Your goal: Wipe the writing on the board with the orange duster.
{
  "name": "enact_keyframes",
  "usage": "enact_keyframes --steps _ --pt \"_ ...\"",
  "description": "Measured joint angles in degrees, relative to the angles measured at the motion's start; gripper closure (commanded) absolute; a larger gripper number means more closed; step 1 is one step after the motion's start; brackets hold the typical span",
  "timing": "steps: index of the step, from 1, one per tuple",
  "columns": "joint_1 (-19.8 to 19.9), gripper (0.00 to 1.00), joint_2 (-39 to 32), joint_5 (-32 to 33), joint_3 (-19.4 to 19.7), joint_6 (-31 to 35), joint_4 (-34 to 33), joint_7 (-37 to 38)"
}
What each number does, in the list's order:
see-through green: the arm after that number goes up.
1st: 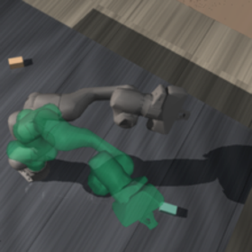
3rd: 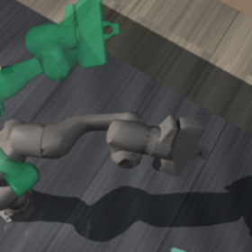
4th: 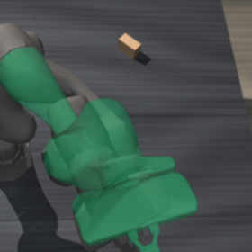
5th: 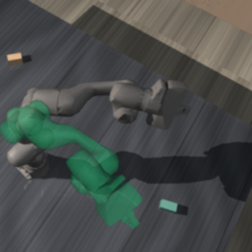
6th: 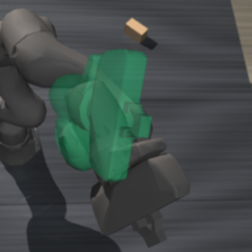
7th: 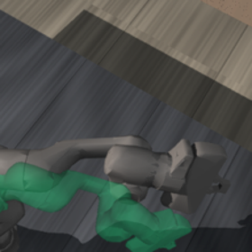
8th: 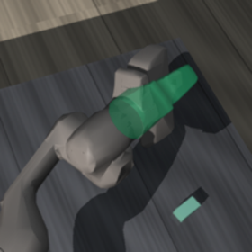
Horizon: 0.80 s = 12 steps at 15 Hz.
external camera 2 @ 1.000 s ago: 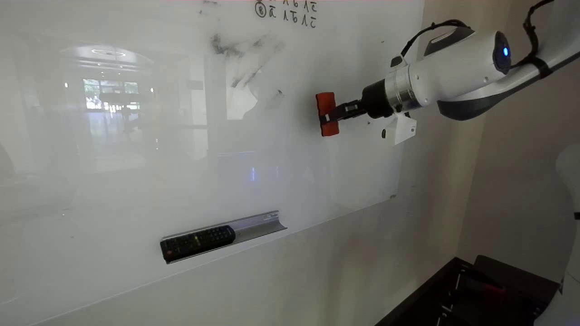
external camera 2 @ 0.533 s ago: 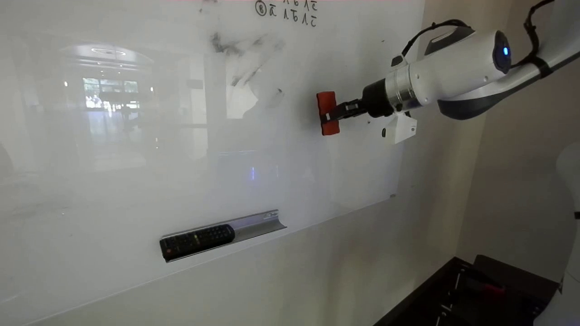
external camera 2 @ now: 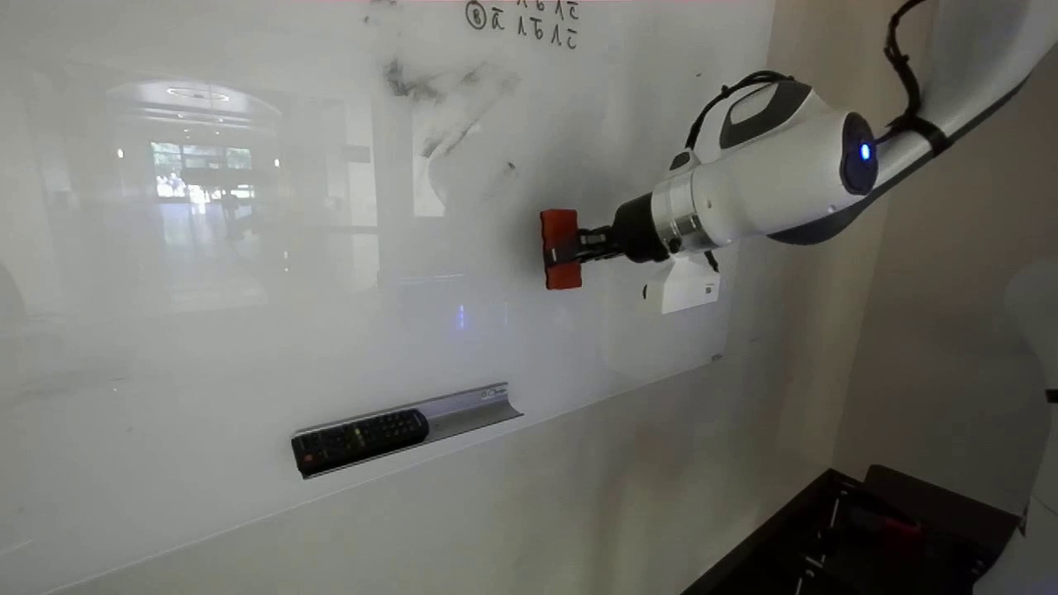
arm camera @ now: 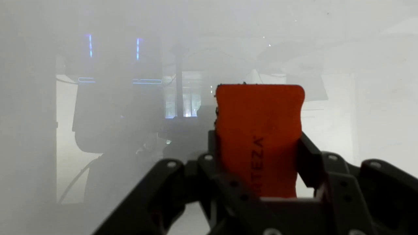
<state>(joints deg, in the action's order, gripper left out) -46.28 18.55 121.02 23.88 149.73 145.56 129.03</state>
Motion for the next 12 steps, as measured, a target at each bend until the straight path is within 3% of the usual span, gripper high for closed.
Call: enact_keyframes --steps 2,6,7,9,12 --pt "-0.3 0.69 -5.5 0.68 -1.48 -0.47 -2.3 5.78" --pt "9.55 0.69 -17.75 2.46 -13.4 -0.38 -8.36 16.21" --pt "12.33 0.44 -20.5 2.95 -16.34 -0.23 -10.06 17.86" --pt "17.4 0.44 -25.05 4.73 -21.35 0.45 -13.26 20.53" --pt "19.0 0.44 -27.58 4.88 -22.69 0.68 -15.43 20.64"
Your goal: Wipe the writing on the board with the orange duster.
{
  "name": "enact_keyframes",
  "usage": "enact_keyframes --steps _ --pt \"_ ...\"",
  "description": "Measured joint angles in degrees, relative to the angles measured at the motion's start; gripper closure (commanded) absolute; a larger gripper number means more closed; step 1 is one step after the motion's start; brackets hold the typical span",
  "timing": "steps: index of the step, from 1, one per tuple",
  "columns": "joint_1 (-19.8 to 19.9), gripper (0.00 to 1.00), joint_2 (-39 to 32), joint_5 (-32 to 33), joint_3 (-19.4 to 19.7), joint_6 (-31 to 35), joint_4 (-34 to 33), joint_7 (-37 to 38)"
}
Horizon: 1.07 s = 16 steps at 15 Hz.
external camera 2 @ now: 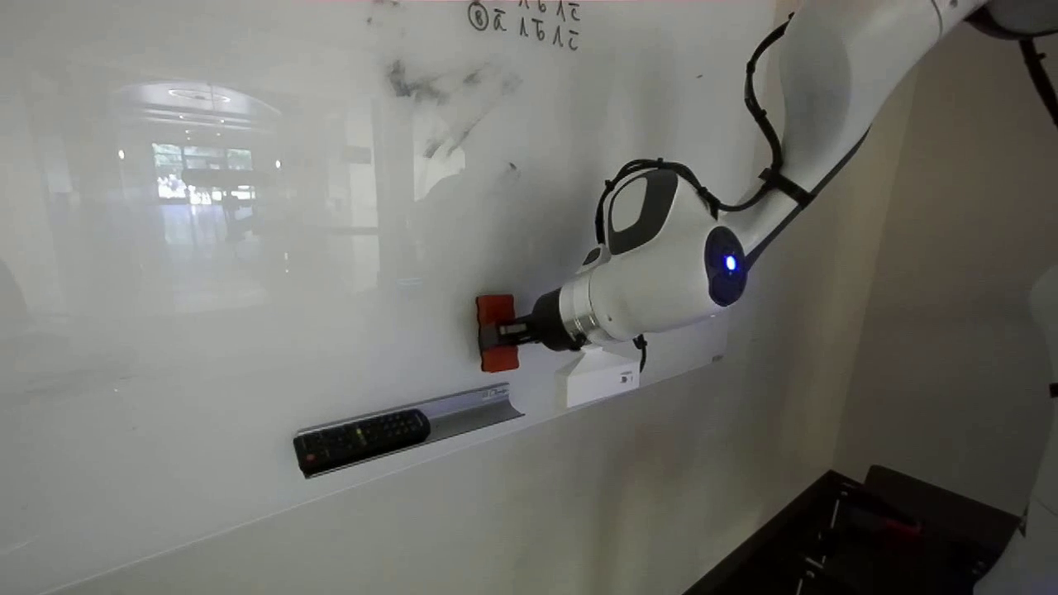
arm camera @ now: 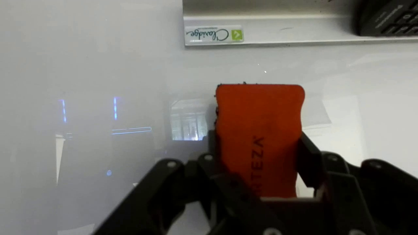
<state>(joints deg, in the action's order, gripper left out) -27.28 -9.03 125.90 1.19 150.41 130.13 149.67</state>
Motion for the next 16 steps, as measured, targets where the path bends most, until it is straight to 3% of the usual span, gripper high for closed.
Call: enact_keyframes --steps 1,3,6,9,16 --pt "0.01 0.69 0.01 0.0 -0.01 0.04 -0.12 0.0" --pt "1.27 0.69 -0.05 -0.61 -1.4 -0.03 -0.16 -0.94" --pt "6.48 0.69 -1.47 -2.94 -7.93 -0.04 -0.3 -3.62" --pt "8.63 0.69 -4.32 -5.04 -12.11 -0.25 -1.48 -6.03" --pt "10.77 0.69 -9.69 -7.63 -15.11 -3.52 -5.28 -12.34"
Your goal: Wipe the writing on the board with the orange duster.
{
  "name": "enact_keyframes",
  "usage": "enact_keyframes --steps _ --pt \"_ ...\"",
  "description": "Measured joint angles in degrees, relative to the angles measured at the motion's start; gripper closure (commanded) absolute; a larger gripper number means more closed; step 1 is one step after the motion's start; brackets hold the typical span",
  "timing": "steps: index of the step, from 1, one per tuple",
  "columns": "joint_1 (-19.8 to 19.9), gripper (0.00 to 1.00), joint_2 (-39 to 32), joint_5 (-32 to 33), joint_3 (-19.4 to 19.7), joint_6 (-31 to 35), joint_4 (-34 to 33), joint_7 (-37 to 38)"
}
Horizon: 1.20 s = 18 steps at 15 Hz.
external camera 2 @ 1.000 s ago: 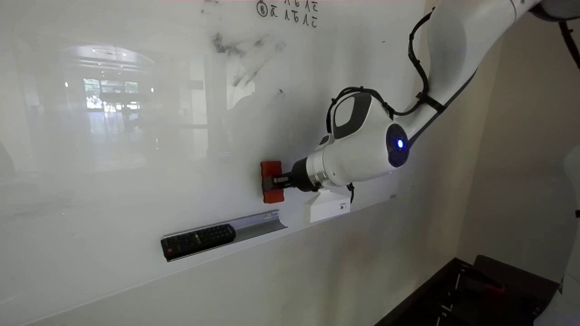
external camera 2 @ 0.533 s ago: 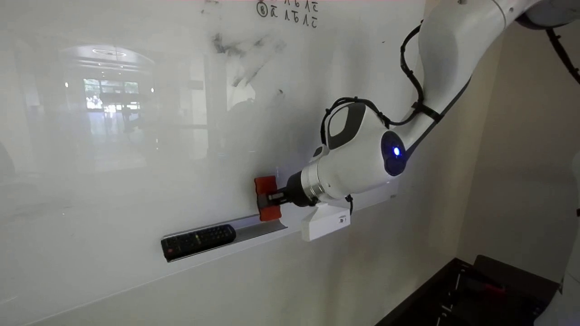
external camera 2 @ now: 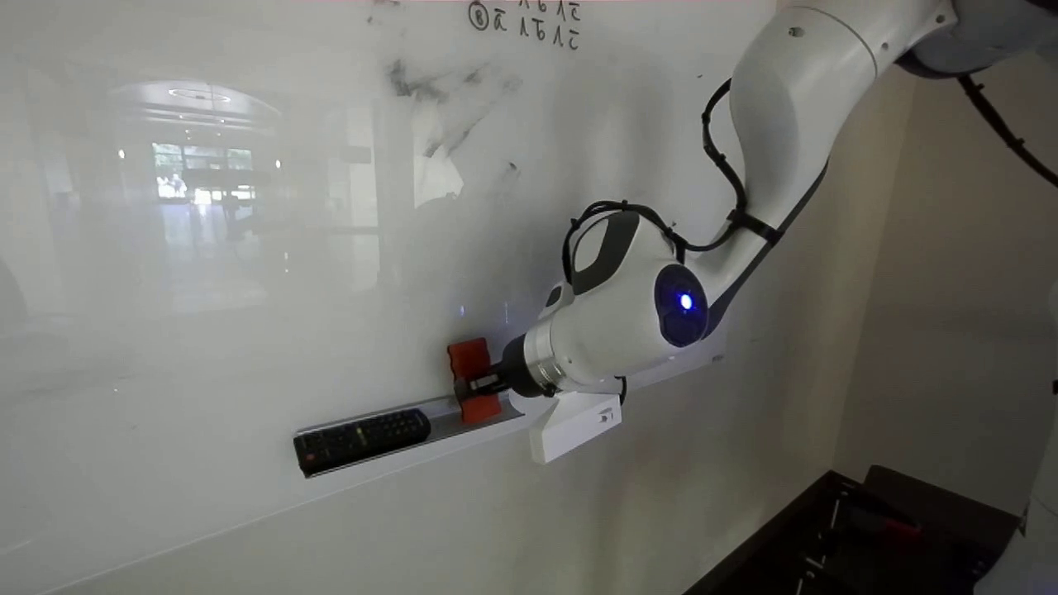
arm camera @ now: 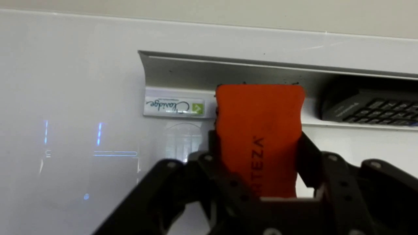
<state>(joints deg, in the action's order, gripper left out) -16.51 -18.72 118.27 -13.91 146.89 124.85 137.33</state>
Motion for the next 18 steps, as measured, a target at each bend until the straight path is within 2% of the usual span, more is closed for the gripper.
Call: enact_keyframes --steps 7,15,16,17,18 --pt "1.25 0.69 -1.7 0.31 -0.78 -2.05 -0.9 -0.61" --pt "1.23 0.69 -4.89 7.48 -2.56 -11.09 -0.9 6.37" --pt "1.24 0.19 -5.25 8.12 -2.71 -12.03 -0.9 7.0" --pt "1.24 0.18 -5.55 8.59 -2.83 -12.8 -0.9 7.29" --pt "1.24 0.11 -5.82 8.93 -2.89 -13.32 -0.93 7.49"
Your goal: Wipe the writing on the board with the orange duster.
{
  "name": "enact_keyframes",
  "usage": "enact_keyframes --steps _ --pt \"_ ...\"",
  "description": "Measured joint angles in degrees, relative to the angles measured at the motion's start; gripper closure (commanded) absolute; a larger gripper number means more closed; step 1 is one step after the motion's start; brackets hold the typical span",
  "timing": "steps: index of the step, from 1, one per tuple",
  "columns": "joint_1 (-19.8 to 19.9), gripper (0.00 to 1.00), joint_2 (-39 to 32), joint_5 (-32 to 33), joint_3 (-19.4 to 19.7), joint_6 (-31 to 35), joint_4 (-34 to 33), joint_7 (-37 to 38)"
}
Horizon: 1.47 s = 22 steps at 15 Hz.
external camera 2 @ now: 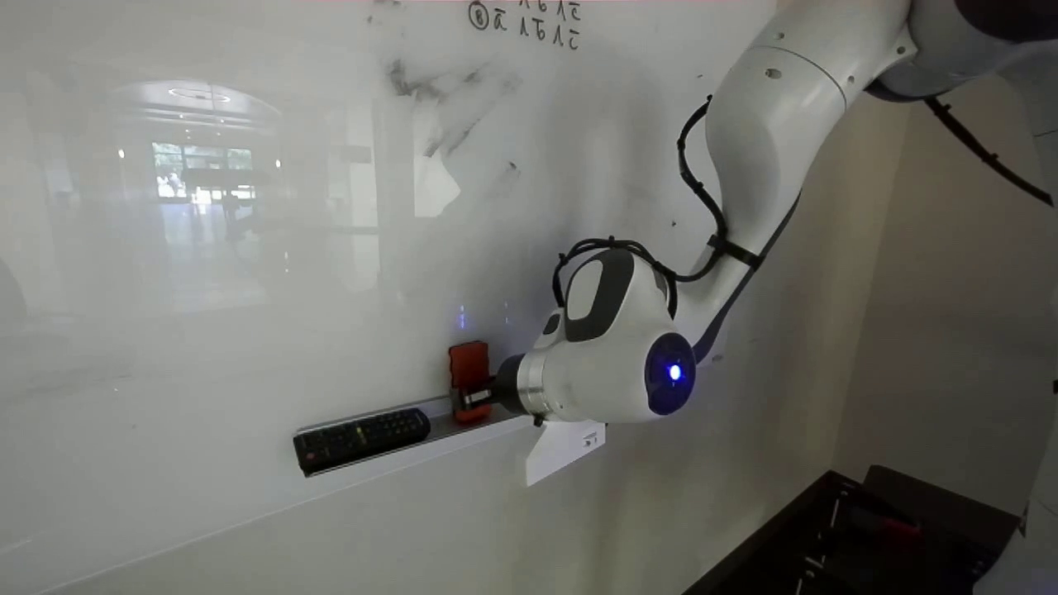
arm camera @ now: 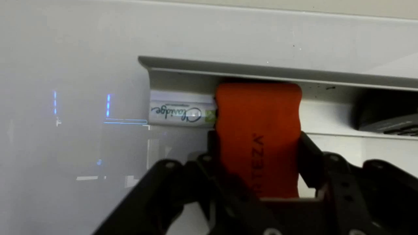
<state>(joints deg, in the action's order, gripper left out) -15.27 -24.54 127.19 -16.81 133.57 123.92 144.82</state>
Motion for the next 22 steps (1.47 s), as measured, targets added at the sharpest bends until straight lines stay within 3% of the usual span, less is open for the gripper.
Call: enact_keyframes --steps 2,7,11,22 --pt "0.09 0.0 -0.37 0.18 -0.05 -0.1 -0.26 0.13" --pt "0.77 0.0 0.23 -0.96 -2.22 2.19 -0.29 0.28" --pt "1.27 0.0 3.03 -3.57 -3.97 8.38 0.14 0.45" --pt "1.29 0.0 17.9 -24.74 -4.18 15.37 9.23 -9.04"
